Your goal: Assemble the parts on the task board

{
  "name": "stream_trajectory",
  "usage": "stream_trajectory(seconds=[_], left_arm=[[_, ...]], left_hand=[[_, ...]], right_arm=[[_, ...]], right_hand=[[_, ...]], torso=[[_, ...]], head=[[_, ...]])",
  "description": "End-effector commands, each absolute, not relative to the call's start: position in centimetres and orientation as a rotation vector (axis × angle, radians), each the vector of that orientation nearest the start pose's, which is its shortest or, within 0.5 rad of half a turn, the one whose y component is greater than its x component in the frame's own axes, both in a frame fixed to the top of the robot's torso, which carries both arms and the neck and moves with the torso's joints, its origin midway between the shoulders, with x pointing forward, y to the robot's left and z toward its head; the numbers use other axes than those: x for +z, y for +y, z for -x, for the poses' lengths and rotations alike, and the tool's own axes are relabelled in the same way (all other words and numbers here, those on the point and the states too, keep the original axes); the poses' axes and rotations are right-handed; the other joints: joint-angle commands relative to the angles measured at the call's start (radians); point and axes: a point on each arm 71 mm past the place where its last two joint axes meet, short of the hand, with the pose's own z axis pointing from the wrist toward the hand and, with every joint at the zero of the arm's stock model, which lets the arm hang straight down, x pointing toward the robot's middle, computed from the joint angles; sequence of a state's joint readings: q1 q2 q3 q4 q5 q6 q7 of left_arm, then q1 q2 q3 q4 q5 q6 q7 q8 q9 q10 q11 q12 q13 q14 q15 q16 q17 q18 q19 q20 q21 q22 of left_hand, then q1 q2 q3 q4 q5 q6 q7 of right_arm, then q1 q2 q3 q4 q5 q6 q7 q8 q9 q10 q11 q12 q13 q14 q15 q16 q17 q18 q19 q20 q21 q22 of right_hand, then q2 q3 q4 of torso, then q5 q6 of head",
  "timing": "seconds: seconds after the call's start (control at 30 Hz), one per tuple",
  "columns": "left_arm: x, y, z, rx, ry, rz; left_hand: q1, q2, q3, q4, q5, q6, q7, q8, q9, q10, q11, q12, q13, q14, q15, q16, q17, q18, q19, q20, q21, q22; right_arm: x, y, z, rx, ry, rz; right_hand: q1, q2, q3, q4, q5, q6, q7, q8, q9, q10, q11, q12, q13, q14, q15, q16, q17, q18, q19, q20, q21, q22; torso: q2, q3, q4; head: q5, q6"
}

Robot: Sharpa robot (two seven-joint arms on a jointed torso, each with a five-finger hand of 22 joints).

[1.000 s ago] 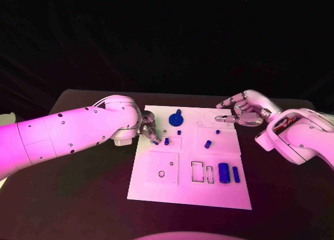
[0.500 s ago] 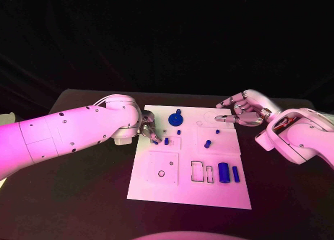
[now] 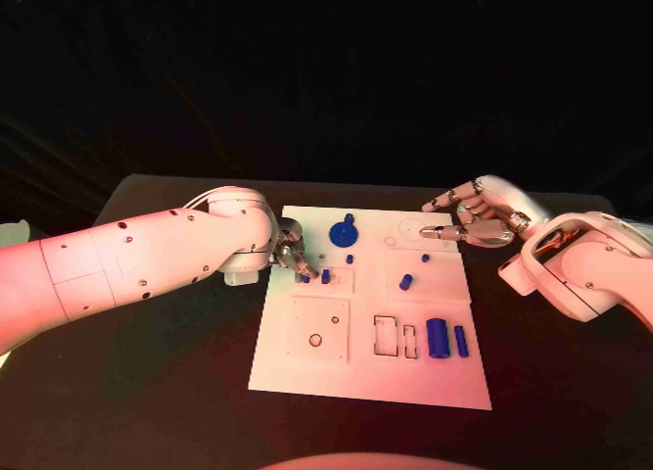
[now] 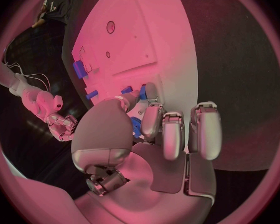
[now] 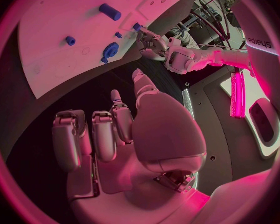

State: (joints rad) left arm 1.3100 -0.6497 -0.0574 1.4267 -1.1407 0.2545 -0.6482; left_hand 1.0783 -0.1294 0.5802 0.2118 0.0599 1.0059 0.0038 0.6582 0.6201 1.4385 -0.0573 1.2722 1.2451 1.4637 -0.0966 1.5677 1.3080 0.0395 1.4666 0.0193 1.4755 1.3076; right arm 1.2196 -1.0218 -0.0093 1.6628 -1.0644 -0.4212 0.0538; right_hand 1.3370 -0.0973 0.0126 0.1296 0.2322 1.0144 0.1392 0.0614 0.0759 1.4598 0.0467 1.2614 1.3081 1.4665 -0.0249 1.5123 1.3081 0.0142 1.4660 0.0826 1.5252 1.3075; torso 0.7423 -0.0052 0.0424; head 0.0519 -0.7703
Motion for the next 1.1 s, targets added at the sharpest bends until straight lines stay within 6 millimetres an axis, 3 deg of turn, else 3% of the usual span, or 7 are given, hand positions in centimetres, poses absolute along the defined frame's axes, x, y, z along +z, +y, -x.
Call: stream_trajectory(seconds=[0.03,0.3,0.43,0.53,0.63,0.83,1.1], left_arm=[[-19.8,15.2,-50.0,-0.251,2.38,-0.031],[-19.8,15.4,-50.1,-0.25,2.375,-0.021],[-19.8,15.5,-50.1,-0.25,2.372,-0.016],[-19.7,15.7,-50.2,-0.255,2.359,-0.001],[-19.5,15.9,-50.2,-0.262,2.341,0.019],[-19.1,16.4,-50.3,-0.314,2.285,0.119],[-18.5,17.0,-50.3,-0.45,2.211,0.316]], left_hand=[[-0.025,-0.005,-0.006,0.008,0.002,0.003,0.002,-0.006,-0.004,0.008,0.0,0.008,0.004,0.107,-0.006,0.003,0.263,-0.008,0.043,-0.01,0.006,0.141],[-0.081,-0.036,-0.058,0.039,0.002,0.019,0.001,-0.004,-0.012,0.014,-0.001,0.013,0.012,0.107,-0.007,0.003,0.263,-0.01,0.048,-0.01,0.012,0.15],[-0.096,-0.059,-0.134,0.064,0.004,0.027,-0.001,-0.004,-0.018,0.016,-0.001,0.013,0.014,0.107,-0.007,0.003,0.263,-0.01,0.048,-0.01,0.012,0.152],[-0.114,-0.04,-0.292,0.078,0.007,0.031,-0.002,-0.005,-0.026,0.016,-0.001,0.01,0.015,0.107,-0.008,0.003,0.263,-0.01,0.049,-0.01,0.012,0.154],[-0.126,-0.011,-0.384,0.083,0.007,0.031,-0.001,-0.005,-0.031,0.017,-0.001,0.009,0.016,0.107,-0.008,0.003,0.263,-0.011,0.05,-0.011,0.013,0.156],[-0.127,0.003,-0.401,0.082,0.008,0.028,0.0,-0.006,-0.034,0.011,-0.001,-0.007,0.001,0.107,-0.008,0.003,0.263,-0.008,0.045,-0.011,0.004,0.146],[-0.095,-0.017,-0.377,0.084,0.011,-0.029,0.022,-0.024,-0.047,-0.075,0.016,-0.154,-0.142,0.107,0.002,0.003,0.263,0.02,-0.013,-0.004,-0.087,0.039]], right_arm=[[-14.6,-24.5,-46.4,0.904,1.571,-0.18],[-14.6,-24.6,-46.4,0.903,1.572,-0.181],[-14.6,-24.6,-46.4,0.903,1.572,-0.181],[-14.6,-24.6,-46.4,0.902,1.571,-0.181],[-14.6,-24.6,-46.4,0.902,1.571,-0.181],[-14.6,-24.6,-46.4,0.902,1.571,-0.181],[-14.6,-24.6,-46.4,0.902,1.571,-0.18]], right_hand=[[-0.007,0.004,-0.006,0.002,0.005,0.0,-0.003,0.004,0.001,-0.007,0.003,-0.005,0.099,0.077,0.001,-0.007,0.145,0.006,0.06,0.0,-0.003,0.183],[-0.007,0.004,-0.006,0.002,0.005,0.0,-0.003,0.004,0.001,-0.007,0.003,-0.005,0.099,0.077,0.001,-0.007,0.145,0.006,0.06,0.0,-0.003,0.183],[-0.007,0.004,-0.006,0.002,0.005,0.0,-0.003,0.004,0.001,-0.007,0.003,-0.005,0.099,0.077,0.001,-0.007,0.145,0.006,0.06,0.0,-0.003,0.183],[-0.007,0.004,-0.007,0.002,0.005,0.0,-0.003,0.004,0.001,-0.008,0.003,-0.008,0.098,0.077,0.001,-0.008,0.143,0.006,0.059,0.0,-0.005,0.18],[-0.007,0.004,-0.007,0.002,0.005,0.0,-0.003,0.004,0.001,-0.008,0.003,-0.008,0.098,0.077,0.001,-0.008,0.143,0.006,0.059,0.0,-0.005,0.18],[-0.007,0.004,-0.007,0.002,0.005,0.0,-0.003,0.004,0.001,-0.008,0.003,-0.008,0.098,0.077,0.001,-0.008,0.143,0.006,0.059,0.0,-0.005,0.18],[-0.007,0.004,-0.007,0.002,0.005,0.0,-0.003,0.004,0.001,-0.008,0.003,-0.008,0.098,0.077,0.001,-0.008,0.143,0.006,0.059,0.0,-0.005,0.18]], torso=[[0.0,0.0,-0.0002],[0.0,-0.0002,-0.0002],[0.0,-0.0005,-0.0002],[0.001,-0.0007,-0.0006],[0.0,-0.0011,-0.0003],[0.0,-0.0008,0.0001],[0.001,-0.0005,-0.0005]], head=[[0.0,-0.002],[0.0,0.0],[-0.002,0.0],[-0.003,0.0],[-0.005,0.0],[-0.008,0.0],[-0.008,0.002]])
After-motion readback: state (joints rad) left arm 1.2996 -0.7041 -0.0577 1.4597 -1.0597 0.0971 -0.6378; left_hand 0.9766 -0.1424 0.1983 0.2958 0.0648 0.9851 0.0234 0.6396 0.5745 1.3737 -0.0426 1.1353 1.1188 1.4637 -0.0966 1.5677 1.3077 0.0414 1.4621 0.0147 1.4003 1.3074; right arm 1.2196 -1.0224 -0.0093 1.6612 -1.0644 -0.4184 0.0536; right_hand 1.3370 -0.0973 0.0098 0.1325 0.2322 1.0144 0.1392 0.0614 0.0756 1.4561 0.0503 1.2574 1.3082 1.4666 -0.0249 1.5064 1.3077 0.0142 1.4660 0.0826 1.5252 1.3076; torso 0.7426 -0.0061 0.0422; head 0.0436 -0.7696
